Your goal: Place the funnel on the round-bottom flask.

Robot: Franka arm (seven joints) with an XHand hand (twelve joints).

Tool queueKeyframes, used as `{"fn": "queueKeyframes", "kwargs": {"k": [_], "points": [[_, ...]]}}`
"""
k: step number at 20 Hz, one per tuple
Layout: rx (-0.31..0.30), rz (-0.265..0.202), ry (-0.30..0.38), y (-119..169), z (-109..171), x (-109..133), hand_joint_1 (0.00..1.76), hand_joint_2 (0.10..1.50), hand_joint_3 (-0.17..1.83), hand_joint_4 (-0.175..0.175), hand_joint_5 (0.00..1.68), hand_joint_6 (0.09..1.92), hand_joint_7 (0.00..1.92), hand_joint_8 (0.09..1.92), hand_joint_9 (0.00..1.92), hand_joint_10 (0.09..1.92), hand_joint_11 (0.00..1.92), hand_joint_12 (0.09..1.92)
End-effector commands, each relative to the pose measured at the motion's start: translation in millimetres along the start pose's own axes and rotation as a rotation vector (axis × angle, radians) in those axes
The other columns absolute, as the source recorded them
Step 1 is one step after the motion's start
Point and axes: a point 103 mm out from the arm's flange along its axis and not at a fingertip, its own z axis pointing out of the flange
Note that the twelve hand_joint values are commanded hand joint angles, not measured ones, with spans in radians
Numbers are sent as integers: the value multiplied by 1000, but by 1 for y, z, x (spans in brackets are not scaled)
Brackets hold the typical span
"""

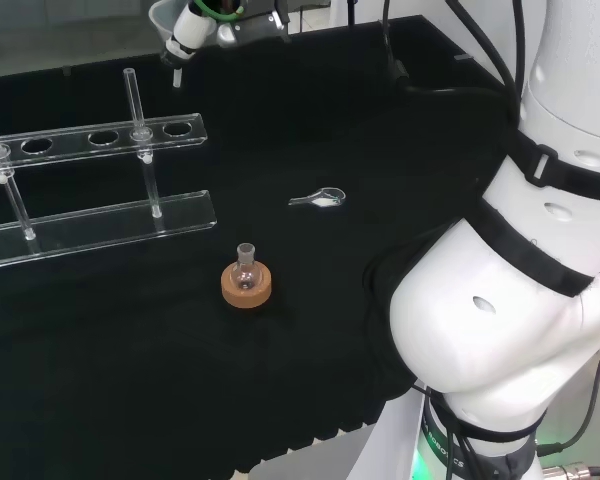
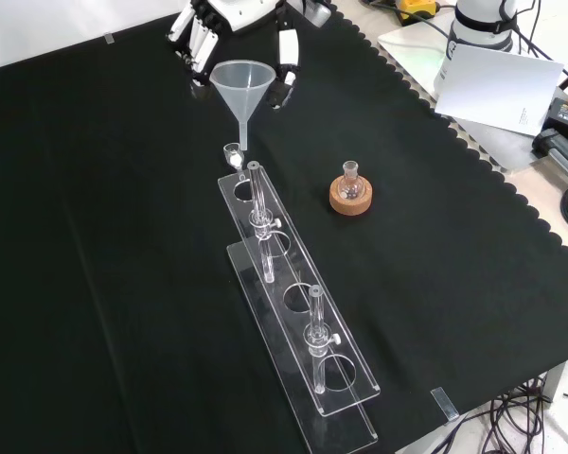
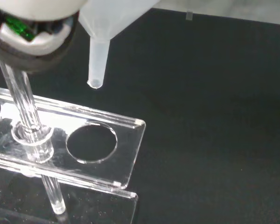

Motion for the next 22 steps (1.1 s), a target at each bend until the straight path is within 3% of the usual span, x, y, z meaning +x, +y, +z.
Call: {"fn": "queueKeyframes", "kwargs": {"k": [1, 8, 15, 22], "points": [[7, 18, -3, -7, 6, -13, 894, 493, 586, 25, 711, 495, 994, 422, 1024, 212, 506, 1313], [-3, 41, -5, -36, 5, -24, 893, 492, 590, 24, 706, 503, 991, 426, 1022, 213, 501, 1316], [-2, 99, -13, -84, 18, -33, 892, 491, 593, 26, 706, 510, 989, 430, 1021, 215, 499, 1317], [36, 131, -58, -131, 33, -31, 888, 492, 595, 32, 718, 520, 991, 433, 1021, 216, 498, 1318]]}}
